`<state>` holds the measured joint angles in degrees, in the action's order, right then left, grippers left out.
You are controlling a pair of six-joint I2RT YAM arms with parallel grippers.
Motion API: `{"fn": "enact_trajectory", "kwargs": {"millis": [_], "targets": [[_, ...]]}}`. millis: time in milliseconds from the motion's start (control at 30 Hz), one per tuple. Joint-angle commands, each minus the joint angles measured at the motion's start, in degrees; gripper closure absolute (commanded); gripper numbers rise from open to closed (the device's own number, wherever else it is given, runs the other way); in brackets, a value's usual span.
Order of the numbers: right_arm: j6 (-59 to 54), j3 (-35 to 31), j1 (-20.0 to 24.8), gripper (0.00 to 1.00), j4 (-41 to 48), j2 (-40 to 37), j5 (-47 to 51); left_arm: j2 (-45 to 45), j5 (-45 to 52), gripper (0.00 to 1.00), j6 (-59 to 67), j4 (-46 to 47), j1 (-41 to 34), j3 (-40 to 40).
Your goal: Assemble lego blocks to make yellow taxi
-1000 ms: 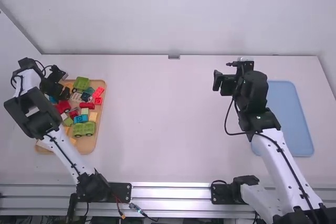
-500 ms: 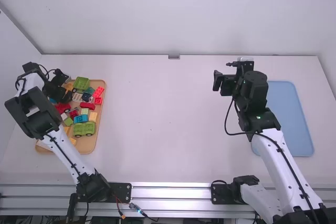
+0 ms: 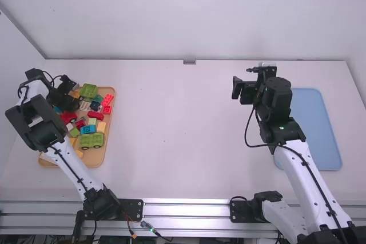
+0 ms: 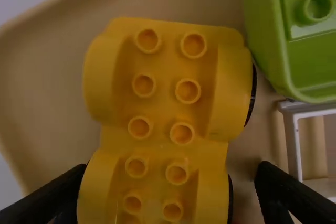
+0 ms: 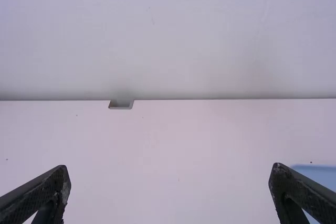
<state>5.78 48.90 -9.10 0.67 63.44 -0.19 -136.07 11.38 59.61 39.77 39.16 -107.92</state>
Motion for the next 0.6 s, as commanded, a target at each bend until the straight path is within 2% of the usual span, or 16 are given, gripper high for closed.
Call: {"fn": "enact_trajectory", "kwargs": {"millis": [0,200,267,333,533,567], "targets": [[0.04,1.92,0.02,0.01,-0.02,0.22,0.0,-1.09,-0.81,0.24,-0.02,0.26,0.11,1.49],[0.0,1.92,0.07,0.01,0.0,0.22,0.02,-1.09,-3.52,0.36,-0.63,0.7,-0.15,1.49],[0.02,1.92,0.07,0.01,-0.02,0.22,0.02,-1.09,-4.94,0.47,-2.62,0.33,-0.15,1.49],[0.0,1.92,0.07,0.01,-0.02,0.22,0.02,-1.09,-4.83,0.5,-2.78,0.44,-0.15,1.49],[0.02,1.92,0.04,0.01,-0.09,0.22,0.02,-1.09,-4.81,0.5,-5.25,0.0,-0.28,1.27],[0.02,1.92,0.04,0.01,-0.22,0.22,0.04,-1.09,-4.79,0.6,-6.01,0.39,-0.55,0.7]]}}
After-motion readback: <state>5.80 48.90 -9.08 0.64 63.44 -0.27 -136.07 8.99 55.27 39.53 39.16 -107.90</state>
